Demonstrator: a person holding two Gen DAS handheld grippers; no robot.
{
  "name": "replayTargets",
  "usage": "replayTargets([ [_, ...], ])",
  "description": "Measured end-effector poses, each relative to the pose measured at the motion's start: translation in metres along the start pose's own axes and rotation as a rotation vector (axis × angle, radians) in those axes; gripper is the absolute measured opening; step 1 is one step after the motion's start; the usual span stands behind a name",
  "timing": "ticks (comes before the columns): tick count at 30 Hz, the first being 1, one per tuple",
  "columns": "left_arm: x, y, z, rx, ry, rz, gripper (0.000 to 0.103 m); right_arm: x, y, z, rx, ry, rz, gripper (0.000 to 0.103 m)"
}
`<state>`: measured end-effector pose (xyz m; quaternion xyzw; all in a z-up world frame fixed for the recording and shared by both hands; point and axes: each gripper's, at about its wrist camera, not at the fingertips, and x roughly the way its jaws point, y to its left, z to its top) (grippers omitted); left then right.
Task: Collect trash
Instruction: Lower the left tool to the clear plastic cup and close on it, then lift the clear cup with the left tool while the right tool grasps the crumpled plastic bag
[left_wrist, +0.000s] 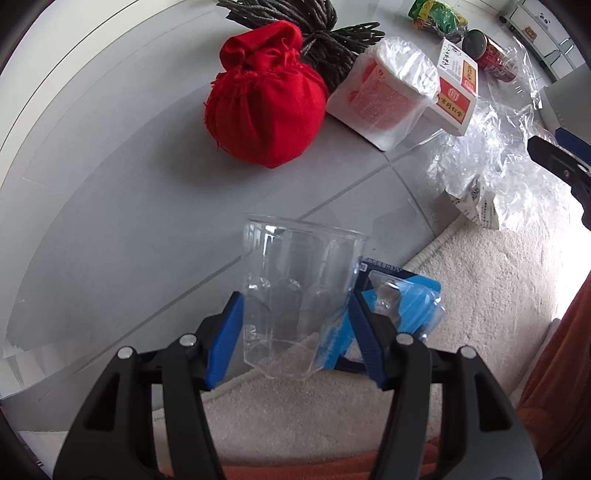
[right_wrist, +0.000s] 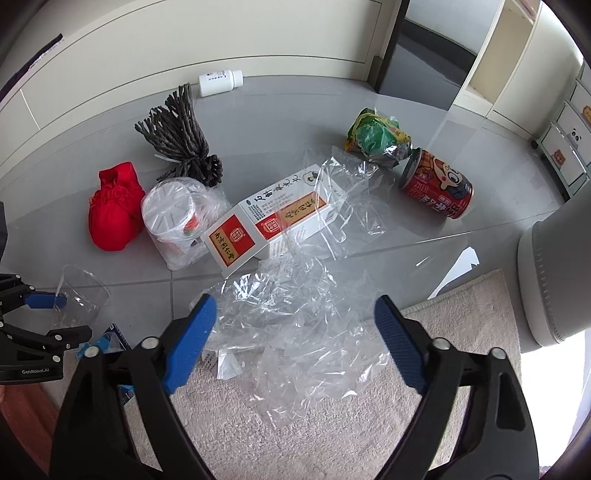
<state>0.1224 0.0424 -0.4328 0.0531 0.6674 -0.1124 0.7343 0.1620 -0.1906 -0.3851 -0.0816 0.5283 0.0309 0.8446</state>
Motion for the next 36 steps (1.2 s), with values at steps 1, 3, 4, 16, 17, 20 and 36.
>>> replayTargets([
  [1,0.002,0.0,0.001,0.003,-0.002,0.0,0.058,0.003,0.002,-0.001,-0.01,0.014,0.004,0.056],
  [3,0.005,-0.004,0.003,0.011,-0.01,-0.004,0.057,0.006,0.005,-0.003,-0.025,0.033,0.022,0.037],
  [4,0.006,-0.004,0.005,0.013,-0.013,-0.006,0.057,0.006,0.006,-0.004,-0.033,0.034,0.027,0.025],
  [16,-0.017,-0.013,-0.007,0.052,-0.087,0.005,0.056,-0.012,0.002,-0.003,-0.045,-0.014,0.054,0.005],
  [17,-0.02,-0.013,-0.007,0.054,-0.096,0.007,0.056,-0.014,0.002,-0.003,-0.046,-0.019,0.056,0.005],
  [20,-0.03,-0.014,-0.009,0.055,-0.121,0.01,0.056,-0.023,0.001,-0.002,-0.043,-0.029,0.068,0.005],
  [36,-0.12,-0.053,-0.003,0.076,-0.276,0.006,0.056,-0.121,-0.033,-0.008,0.012,-0.166,0.085,0.005],
])
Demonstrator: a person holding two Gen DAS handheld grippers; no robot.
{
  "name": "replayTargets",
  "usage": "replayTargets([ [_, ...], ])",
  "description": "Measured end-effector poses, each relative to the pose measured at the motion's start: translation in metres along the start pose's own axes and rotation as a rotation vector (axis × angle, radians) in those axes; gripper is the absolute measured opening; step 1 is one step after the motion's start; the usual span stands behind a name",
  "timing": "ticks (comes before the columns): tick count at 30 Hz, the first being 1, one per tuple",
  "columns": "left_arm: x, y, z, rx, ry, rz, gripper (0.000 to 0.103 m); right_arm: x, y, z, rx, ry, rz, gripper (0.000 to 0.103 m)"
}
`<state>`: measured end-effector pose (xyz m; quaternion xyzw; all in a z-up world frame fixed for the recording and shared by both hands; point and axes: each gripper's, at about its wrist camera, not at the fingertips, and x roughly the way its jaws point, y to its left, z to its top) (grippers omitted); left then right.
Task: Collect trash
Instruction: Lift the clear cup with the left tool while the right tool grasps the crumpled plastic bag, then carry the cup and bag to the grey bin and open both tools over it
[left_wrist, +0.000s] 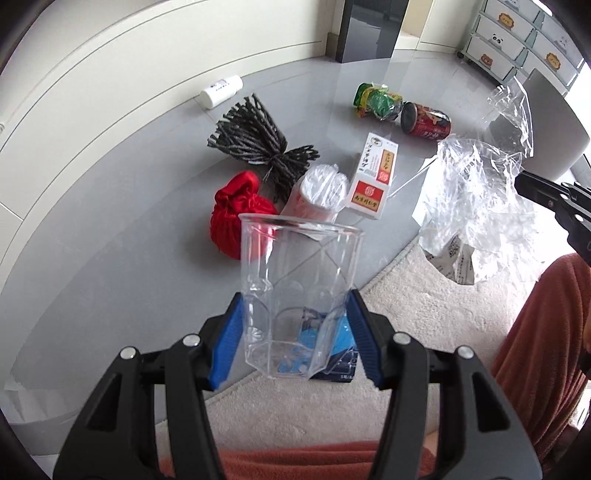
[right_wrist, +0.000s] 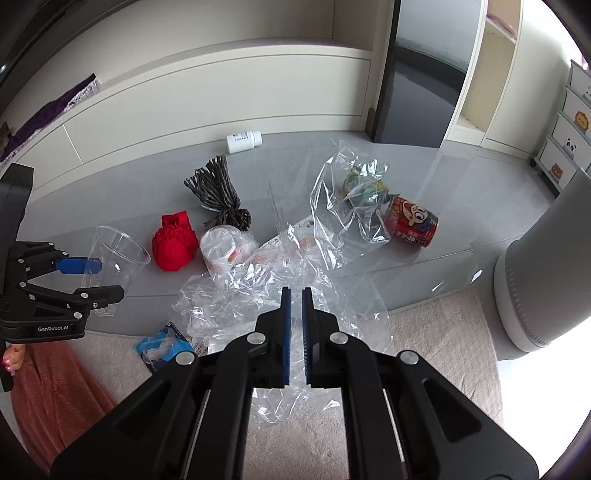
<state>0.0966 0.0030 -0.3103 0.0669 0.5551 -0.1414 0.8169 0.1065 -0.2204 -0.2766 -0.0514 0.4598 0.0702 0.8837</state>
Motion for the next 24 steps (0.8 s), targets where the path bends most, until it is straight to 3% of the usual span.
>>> replayTargets([
  [9,-0.049,-0.065,0.028,0.116,-0.089,-0.028,0.056,-0.079,-0.044,0.002,0.035,-0.101,-0.05,0.004],
  [15,-0.074,-0.138,0.052,0.23,-0.138,-0.095,0.056,-0.131,-0.097,-0.002,0.078,-0.16,-0.094,0.005],
  [24,-0.101,-0.257,0.097,0.404,-0.209,-0.191,0.056,-0.201,-0.194,-0.015,0.141,-0.224,-0.231,0.004],
])
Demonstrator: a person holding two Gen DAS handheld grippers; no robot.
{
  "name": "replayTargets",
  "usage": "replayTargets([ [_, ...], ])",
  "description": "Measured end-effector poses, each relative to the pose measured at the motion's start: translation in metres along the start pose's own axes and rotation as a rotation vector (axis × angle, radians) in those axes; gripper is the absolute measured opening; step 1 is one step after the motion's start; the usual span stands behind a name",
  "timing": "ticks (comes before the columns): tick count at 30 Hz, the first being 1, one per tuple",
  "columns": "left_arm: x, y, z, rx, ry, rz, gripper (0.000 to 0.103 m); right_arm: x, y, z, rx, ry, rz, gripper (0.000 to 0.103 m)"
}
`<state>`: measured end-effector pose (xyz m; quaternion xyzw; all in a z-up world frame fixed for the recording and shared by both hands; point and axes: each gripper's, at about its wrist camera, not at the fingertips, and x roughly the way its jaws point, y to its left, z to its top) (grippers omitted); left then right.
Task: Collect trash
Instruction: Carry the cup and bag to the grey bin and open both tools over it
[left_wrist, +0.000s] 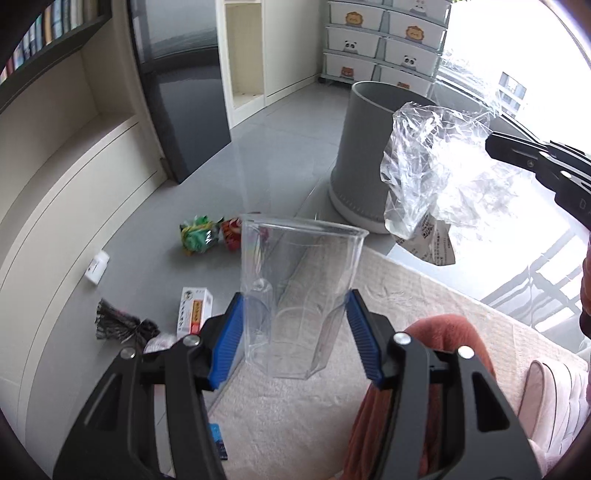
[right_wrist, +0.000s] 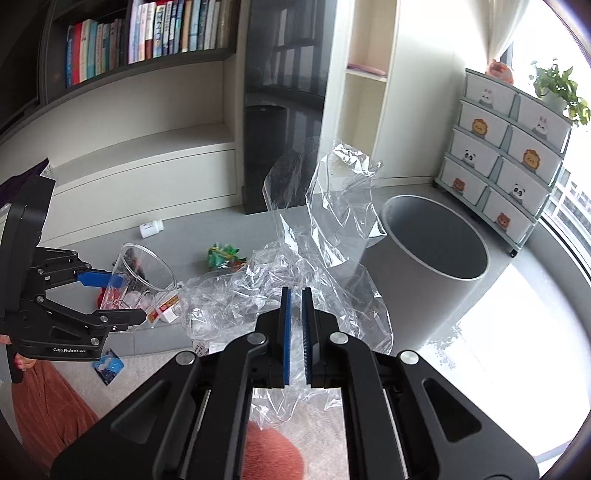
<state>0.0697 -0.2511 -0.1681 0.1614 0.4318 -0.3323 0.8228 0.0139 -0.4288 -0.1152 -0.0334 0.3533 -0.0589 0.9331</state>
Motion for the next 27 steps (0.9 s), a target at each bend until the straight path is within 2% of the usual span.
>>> replayTargets([
  [7,0.01,-0.054,0.069,0.116,-0.047,-0.049,0.056,-0.017,-0.074,0.019,0.048,-0.044,-0.089,0.005],
  [12,0.024,-0.071,0.112,0.131,-0.068,-0.074,0.056,-0.01,-0.113,0.036,0.066,-0.059,-0.143,0.005],
  [20,0.048,-0.088,0.171,0.177,-0.087,-0.072,0.056,0.031,-0.16,0.062,0.097,-0.066,-0.177,0.005],
  [27,0.079,-0.091,0.203,0.204,-0.078,-0.074,0.056,0.065,-0.184,0.08,0.125,-0.063,-0.186,0.005],
])
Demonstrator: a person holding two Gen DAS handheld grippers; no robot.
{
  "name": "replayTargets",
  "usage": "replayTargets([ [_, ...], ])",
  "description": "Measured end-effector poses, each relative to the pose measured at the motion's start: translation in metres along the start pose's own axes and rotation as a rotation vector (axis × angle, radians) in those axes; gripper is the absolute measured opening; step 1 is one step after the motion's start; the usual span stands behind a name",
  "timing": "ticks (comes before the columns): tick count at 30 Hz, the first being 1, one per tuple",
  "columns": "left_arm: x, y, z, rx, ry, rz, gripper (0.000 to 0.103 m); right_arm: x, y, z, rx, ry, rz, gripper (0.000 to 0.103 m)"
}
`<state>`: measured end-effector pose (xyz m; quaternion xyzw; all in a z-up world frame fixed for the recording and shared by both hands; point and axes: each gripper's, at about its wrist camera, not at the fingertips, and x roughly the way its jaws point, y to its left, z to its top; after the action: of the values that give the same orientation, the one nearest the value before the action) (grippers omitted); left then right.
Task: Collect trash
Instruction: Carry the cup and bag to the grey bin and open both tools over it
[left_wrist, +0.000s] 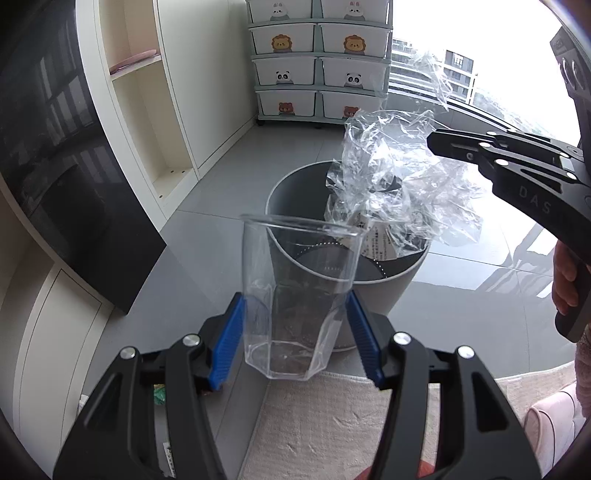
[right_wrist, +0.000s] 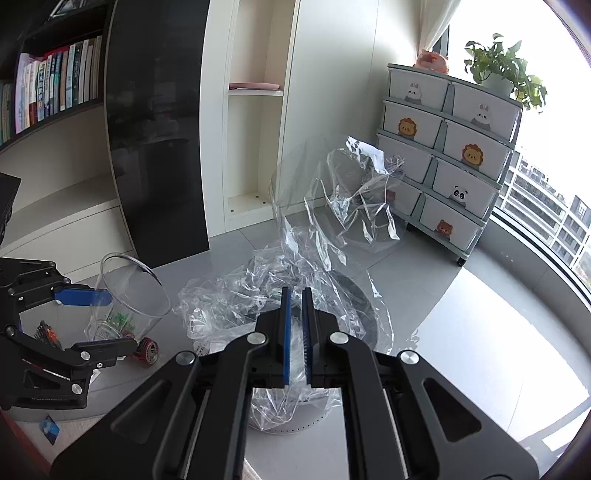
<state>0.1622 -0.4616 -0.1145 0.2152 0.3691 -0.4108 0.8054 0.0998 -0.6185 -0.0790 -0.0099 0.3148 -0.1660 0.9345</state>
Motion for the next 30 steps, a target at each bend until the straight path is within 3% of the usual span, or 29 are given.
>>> replayTargets([
  [2,0.009,0.003,0.004,-0.006,0.01,-0.007,0.056,0.009,-0.002,0.002,0.008,0.013,0.004,0.005],
  [6,0.025,0.006,0.009,-0.012,0.028,-0.017,0.056,0.022,-0.002,0.001,-0.007,0.023,-0.016,0.017],
  [9,0.034,0.007,0.011,-0.015,0.039,-0.022,0.056,0.027,-0.003,-0.001,-0.016,0.019,-0.03,0.04],
  [10,0.036,0.007,0.012,-0.015,0.04,-0.023,0.056,0.027,-0.004,-0.001,-0.019,0.015,-0.036,0.043],
  [30,0.065,-0.027,0.065,0.024,0.003,-0.071,0.058,0.0,-0.039,-0.003,-0.006,-0.014,-0.118,0.043],
])
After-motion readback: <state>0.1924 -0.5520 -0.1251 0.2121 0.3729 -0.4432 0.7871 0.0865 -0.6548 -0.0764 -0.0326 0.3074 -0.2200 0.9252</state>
